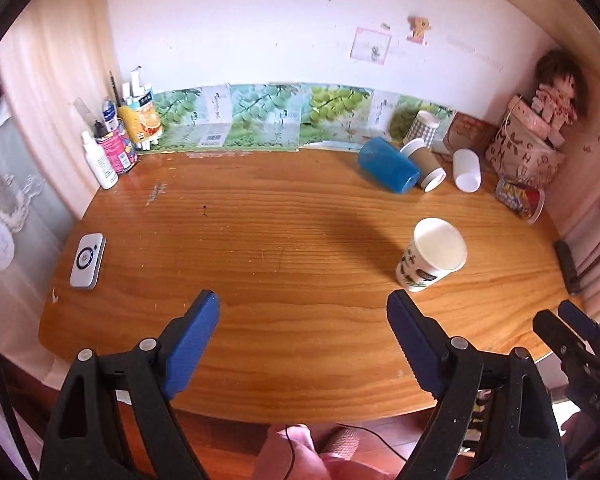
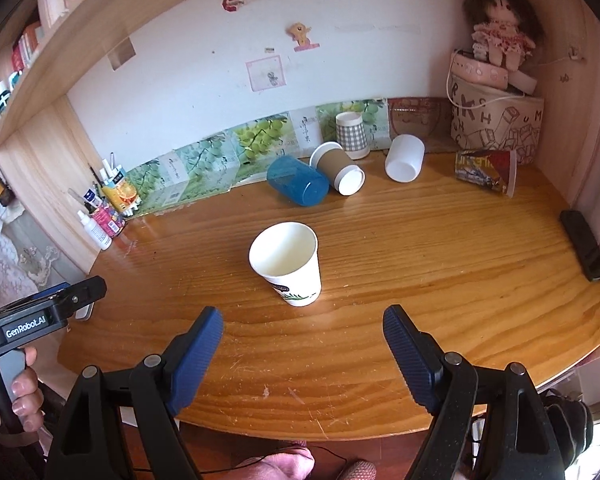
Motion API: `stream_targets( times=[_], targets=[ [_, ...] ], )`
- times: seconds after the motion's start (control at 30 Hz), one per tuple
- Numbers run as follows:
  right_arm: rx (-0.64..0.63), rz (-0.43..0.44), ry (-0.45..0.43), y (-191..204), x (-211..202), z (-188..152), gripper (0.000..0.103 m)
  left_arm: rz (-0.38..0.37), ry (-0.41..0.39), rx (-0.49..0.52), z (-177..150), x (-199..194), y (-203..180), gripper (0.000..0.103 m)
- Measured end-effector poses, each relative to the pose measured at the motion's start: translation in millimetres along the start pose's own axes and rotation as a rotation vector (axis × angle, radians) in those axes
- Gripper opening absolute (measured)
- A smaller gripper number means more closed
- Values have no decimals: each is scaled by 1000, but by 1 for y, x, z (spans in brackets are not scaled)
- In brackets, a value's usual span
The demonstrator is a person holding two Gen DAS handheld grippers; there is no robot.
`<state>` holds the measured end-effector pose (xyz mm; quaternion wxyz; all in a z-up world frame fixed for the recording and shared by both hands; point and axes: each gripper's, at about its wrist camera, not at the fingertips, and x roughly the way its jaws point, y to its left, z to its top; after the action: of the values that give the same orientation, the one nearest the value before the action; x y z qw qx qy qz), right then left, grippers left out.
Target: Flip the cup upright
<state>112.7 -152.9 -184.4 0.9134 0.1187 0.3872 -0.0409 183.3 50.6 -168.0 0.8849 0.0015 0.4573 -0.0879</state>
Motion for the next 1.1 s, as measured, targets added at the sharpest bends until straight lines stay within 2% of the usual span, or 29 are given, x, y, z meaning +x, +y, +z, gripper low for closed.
stream_targets(
  times=[0.17, 0.27, 0.37, 0.47, 0.6, 0.8, 0.87, 0.97, 1.1],
  targets=[
    [-19, 30, -37, -9, -46, -4, 85, -52, -14, 0, -16, -33, -26, 89],
    [-45, 29, -59, -13, -68, -8, 103, -69, -43, -15, -25, -53, -37, 89],
    [-54, 43, -78, -18, -84, -13, 103, -58, -71, -22, -32, -73, -46, 96],
    [-33, 58, -103, -23, -103, -18, 103, -70, -97, -21, -38, -91, -53, 97],
    [-43, 47, -171, -23, -131, -22, 103, -33, -192, 6, -47, -116, -67, 97],
    [-51, 82, -269, -23, -168, -26, 103, -12, -342, 10, -52, -145, -77, 98],
    [-66, 81, -305, -23, -176, -27, 103, -5, -408, 0, -54, -157, -79, 102],
    [-89, 77, -349, -23, -186, -28, 103, -2, -497, -8, -57, -172, -82, 103],
    [-107, 61, -397, -24, -195, -29, 103, 8, -570, -18, -60, -183, -85, 103]
  ],
)
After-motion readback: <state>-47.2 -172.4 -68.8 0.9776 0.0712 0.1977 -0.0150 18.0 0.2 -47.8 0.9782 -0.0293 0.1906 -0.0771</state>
